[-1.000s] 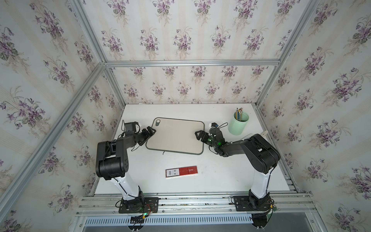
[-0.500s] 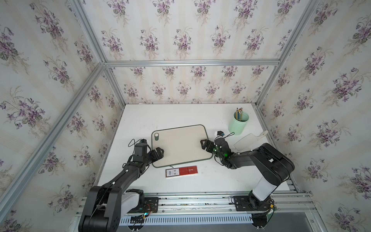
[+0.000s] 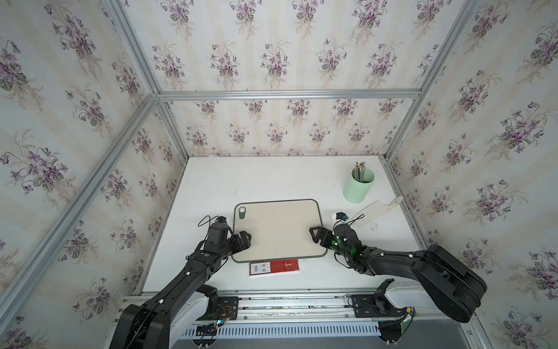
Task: Align the knife with the edge of the cutting board
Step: Adjust the work surface at the center of the board.
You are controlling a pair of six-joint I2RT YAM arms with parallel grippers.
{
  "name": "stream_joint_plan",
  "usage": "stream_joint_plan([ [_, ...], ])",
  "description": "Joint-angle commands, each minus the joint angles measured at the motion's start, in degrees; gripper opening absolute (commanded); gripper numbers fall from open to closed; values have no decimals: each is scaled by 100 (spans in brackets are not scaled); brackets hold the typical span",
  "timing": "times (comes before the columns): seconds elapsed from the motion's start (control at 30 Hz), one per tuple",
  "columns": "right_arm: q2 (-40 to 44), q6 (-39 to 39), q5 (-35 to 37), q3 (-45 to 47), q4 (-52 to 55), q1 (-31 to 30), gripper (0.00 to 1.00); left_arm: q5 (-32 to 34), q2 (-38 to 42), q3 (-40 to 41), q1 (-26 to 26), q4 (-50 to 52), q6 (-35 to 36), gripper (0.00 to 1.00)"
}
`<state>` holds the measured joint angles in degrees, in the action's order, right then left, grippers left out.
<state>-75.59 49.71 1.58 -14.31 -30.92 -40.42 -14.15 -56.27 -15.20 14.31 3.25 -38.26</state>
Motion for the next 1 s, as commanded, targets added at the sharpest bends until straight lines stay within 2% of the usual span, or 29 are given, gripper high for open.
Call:
stream_joint_plan([
  [0.0, 112, 307, -1371, 58, 445, -97, 94, -1740, -313, 93, 176, 221, -462, 99],
  [0.23, 207, 237, -1611, 116, 665, -104, 94, -1655, -759, 183, 545, -248, -532, 99],
  [0.47, 599, 40, -1172, 92, 1093, -106, 94, -1410, -892, 20, 818, -158, -433, 99],
  [0.8, 198, -232, -563, -527, 1514, -39, 95, -1352, -1549, -371, 816, -523, -384, 99],
  [0.97, -183, -415, -557, -916, 1681, 119, 96, -1424, -1954, -431, 816, -828, -419, 99],
])
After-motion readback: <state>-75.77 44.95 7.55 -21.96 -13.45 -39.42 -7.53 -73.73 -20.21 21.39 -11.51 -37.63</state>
